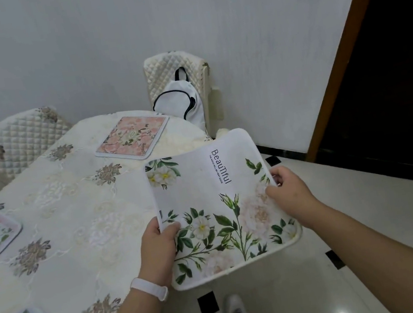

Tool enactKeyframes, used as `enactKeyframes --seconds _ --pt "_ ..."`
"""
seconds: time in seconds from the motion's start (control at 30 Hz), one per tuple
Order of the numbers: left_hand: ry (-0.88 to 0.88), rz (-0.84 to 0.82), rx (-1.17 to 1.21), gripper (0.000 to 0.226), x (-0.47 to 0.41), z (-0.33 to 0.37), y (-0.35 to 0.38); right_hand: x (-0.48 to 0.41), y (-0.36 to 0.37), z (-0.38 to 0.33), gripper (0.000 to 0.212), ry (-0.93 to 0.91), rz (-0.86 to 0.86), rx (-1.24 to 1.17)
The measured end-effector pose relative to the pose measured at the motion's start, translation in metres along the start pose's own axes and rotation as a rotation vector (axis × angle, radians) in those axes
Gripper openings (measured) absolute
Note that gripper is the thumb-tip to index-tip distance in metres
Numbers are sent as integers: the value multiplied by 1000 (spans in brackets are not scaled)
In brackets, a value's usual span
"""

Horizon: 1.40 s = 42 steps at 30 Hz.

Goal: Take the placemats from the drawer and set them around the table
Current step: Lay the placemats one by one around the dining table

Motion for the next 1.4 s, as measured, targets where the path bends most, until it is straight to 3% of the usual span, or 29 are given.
enactKeyframes --seconds 0.4,0.67,0.87,1.03,1.4 --pt "47 20 -29 15 -119 15 67 -120 3 -28 18 27 76 83" --pt "-86 67 122 13 -195 38 74 -208 38 -75 15 -20 7 168" --pt "-113 151 173 14 -224 39 43 -240 89 -104 15 -91 -103 228" --pt "-167 323 261 11 -223 23 7 -256 151 -124 15 -164 -247 332" --pt "-250 635 266 14 -210 -30 -47 -260 272 -104 14 -266 -588 443"
Point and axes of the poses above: each hand's wrist, its own x-axis away from the middle knuckle, its own y-axis out of the palm, z = x × y, the point moved 1 cm from there along -x, towards the middle knuckle, and after that the axes turned 5 degrees about z, right-handed, at the moved point
